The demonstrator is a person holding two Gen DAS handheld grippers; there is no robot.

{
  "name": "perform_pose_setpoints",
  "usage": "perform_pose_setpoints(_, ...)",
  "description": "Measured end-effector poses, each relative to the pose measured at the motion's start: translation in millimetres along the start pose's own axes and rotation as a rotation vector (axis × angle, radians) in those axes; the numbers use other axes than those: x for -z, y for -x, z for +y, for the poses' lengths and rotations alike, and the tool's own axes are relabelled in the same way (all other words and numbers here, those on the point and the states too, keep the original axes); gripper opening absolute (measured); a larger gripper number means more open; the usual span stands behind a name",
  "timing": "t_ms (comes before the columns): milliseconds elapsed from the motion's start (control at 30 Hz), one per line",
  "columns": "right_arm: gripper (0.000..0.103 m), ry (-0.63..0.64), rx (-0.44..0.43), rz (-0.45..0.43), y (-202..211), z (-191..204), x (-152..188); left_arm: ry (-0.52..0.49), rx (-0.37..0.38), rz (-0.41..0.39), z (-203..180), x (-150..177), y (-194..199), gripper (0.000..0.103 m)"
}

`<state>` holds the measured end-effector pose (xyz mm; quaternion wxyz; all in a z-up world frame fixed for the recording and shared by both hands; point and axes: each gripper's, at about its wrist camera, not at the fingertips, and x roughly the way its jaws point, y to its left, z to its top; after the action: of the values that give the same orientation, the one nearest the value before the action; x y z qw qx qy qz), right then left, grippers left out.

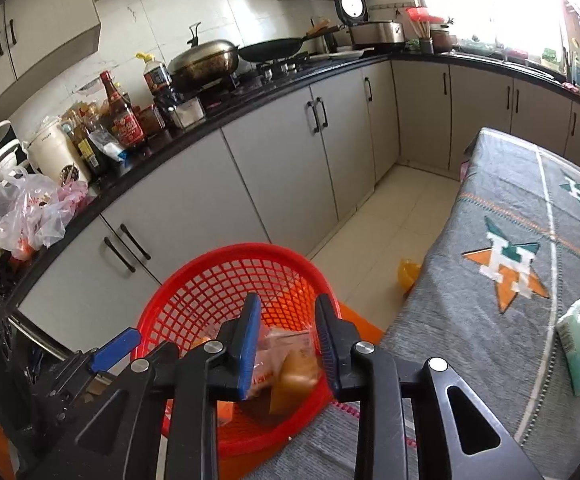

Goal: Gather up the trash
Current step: 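Open both grippers to drop the box and tape into the basket, then move both open grippers back over the table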

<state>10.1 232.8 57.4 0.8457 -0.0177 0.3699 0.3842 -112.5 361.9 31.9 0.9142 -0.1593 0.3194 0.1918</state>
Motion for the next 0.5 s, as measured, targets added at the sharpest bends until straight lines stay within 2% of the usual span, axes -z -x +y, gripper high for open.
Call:
perform_pose_setpoints(200, 0.031, -0.035, -0.005, -0.043, 34, -17, 7, -0.017, 0.021, -0.010, -15, 5, 11, 0.060)
perform_pose_setpoints(500, 0.032, -0.120, 0.011, -0.051, 70, -59, 35, -0.116, 0.090, 0.013, -75, 24, 17, 0.063)
